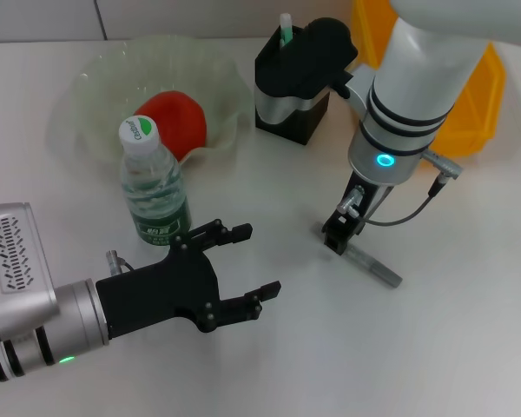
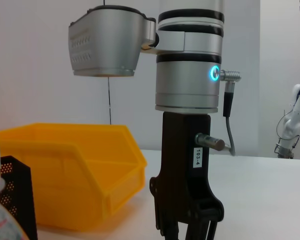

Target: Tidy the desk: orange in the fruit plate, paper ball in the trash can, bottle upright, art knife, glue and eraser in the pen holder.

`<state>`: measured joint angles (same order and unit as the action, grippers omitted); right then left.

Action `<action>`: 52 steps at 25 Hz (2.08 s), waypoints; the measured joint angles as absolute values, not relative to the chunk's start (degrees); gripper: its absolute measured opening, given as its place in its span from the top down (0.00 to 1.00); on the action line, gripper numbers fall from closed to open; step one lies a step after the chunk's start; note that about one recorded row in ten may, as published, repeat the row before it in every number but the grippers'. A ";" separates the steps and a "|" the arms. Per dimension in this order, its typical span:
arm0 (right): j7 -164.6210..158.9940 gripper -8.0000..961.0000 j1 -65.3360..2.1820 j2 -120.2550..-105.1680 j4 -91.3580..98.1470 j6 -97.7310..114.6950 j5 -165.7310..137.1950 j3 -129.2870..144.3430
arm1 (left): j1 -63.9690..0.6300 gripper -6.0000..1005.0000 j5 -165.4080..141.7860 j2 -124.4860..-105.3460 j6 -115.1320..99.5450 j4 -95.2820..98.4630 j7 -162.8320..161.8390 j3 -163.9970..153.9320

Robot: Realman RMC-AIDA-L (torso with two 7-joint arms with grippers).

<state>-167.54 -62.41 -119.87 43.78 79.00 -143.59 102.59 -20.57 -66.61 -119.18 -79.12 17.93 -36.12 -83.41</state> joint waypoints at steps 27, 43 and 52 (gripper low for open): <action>-167.20 0.84 -62.55 -119.88 43.56 78.13 -142.22 108.40 | -20.72 0.20 -66.17 -119.18 -79.33 17.94 -36.12 -83.41; -167.60 0.85 -43.19 -119.28 82.31 79.68 -153.19 87.61 | -20.66 0.20 -66.00 -119.18 -79.55 17.97 -36.12 -83.41; -134.76 0.86 -18.89 -119.20 90.19 35.77 -123.61 88.82 | -20.73 0.20 -65.97 -119.17 -79.54 17.94 -36.13 -83.35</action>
<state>-134.76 -18.89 -119.20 90.19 35.77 -123.61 88.82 -20.73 -65.97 -119.17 -79.54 17.94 -36.13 -83.35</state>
